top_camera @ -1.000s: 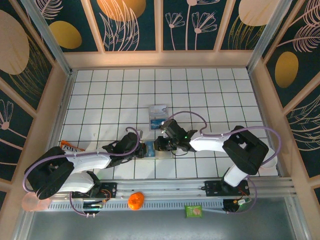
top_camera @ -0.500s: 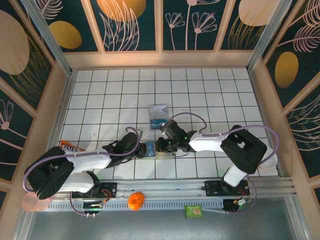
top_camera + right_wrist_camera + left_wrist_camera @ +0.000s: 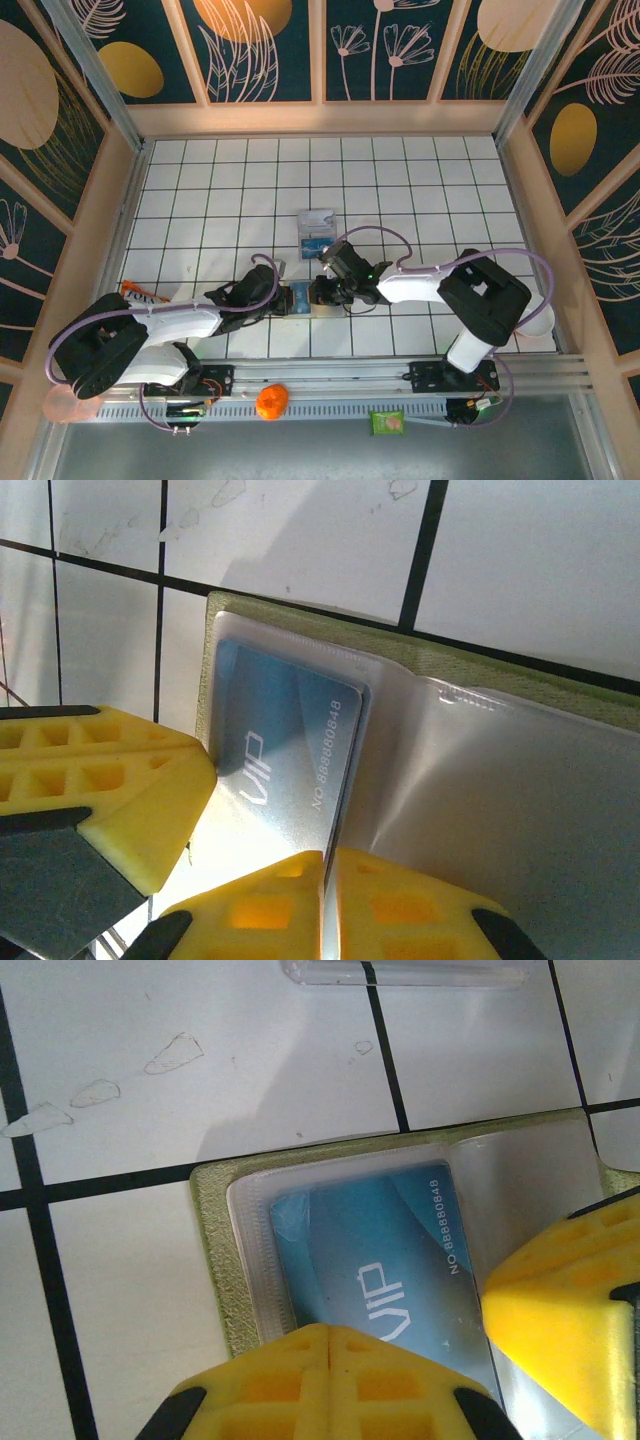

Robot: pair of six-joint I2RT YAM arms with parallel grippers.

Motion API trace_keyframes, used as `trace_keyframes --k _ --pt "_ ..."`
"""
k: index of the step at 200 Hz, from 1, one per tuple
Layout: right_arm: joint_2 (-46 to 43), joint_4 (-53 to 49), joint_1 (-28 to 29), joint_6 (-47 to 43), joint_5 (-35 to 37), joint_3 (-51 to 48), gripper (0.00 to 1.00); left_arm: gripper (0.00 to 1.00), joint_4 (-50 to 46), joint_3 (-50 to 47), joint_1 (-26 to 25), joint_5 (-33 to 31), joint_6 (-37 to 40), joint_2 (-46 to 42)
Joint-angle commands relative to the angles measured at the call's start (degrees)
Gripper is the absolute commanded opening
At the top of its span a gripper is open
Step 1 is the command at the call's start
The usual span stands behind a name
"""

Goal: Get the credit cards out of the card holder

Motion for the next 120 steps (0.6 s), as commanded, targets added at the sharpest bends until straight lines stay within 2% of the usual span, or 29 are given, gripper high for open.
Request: trace_keyframes --k 1,38,91,120 --pt "1.18 0.78 -0.15 0.57 -1.36 0.13 0.13 0.0 -0.43 -1.18 0.26 1.24 -0.44 0.99" --pt "1.31 1.49 -0.06 0.4 -2.06 0.05 0.16 0.0 0.11 -1.18 0.22 1.77 -0.39 1.2" --pt "2.86 1.45 -0.06 0.61 -2.4 0.55 0.14 0.0 0.64 -1.09 0.26 2.56 -0.26 1.66" --pt "2.23 0.13 -0.06 1.27 -0.62 0.23 0.06 0.0 0.46 -1.26 0.26 2.5 -0.25 1.46"
